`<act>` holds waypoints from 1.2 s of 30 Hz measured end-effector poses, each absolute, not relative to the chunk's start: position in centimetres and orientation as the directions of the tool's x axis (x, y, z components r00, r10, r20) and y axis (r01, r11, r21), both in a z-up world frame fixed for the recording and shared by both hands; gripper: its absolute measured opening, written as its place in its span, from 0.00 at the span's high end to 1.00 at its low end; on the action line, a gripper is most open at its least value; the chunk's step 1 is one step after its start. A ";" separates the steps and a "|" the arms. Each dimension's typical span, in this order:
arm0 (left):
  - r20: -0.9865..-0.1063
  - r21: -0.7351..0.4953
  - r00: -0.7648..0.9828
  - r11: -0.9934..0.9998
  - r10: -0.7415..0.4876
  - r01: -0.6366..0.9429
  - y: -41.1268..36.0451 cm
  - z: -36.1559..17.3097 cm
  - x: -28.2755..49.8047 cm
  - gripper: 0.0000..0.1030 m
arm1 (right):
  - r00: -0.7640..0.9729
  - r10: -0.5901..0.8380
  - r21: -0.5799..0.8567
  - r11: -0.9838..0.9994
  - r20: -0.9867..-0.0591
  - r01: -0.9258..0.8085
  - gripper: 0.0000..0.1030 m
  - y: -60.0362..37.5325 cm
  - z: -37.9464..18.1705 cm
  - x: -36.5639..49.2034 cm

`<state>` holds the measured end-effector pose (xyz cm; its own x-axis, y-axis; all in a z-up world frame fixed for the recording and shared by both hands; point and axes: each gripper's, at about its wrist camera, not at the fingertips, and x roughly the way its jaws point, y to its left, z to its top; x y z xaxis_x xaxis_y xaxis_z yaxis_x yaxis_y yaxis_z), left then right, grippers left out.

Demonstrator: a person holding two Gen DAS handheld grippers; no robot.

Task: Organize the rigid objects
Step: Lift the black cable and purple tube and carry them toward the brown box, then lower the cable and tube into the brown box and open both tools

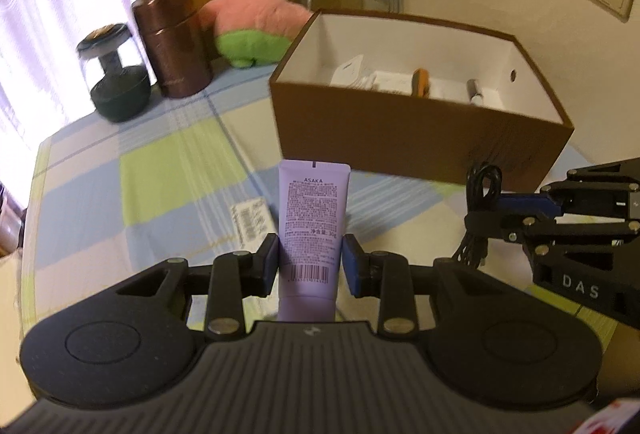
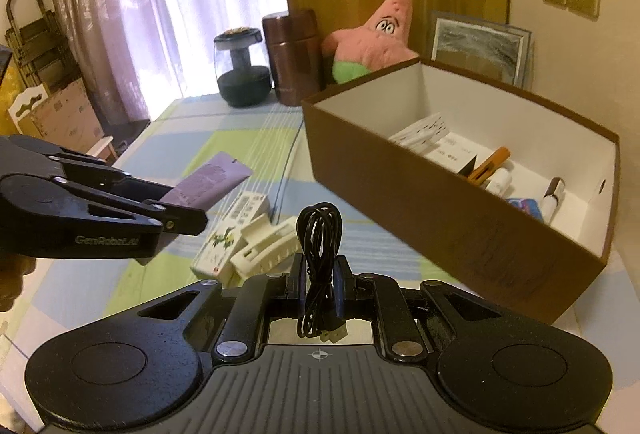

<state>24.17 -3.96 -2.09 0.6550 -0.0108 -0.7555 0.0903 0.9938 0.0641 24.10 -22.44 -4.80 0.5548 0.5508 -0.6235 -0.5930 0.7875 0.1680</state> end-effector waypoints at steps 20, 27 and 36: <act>-0.669 0.060 0.724 0.959 -0.168 0.278 -10.2 1.7 33.1 0.72 | 0.687 0.482 0.170 0.865 -0.544 -0.472 0.91 -26.6 0.7 29.9; -0.652 0.061 0.730 0.945 -0.206 0.321 -12.0 2.3 36.5 0.72 | 0.731 0.435 0.169 0.896 -0.526 -0.411 0.91 -28.5 1.6 32.4; -0.649 0.045 0.721 0.934 -0.243 0.355 -13.9 2.1 40.4 0.72 | 0.742 0.388 0.181 0.920 -0.546 -0.347 0.91 -30.3 0.8 35.4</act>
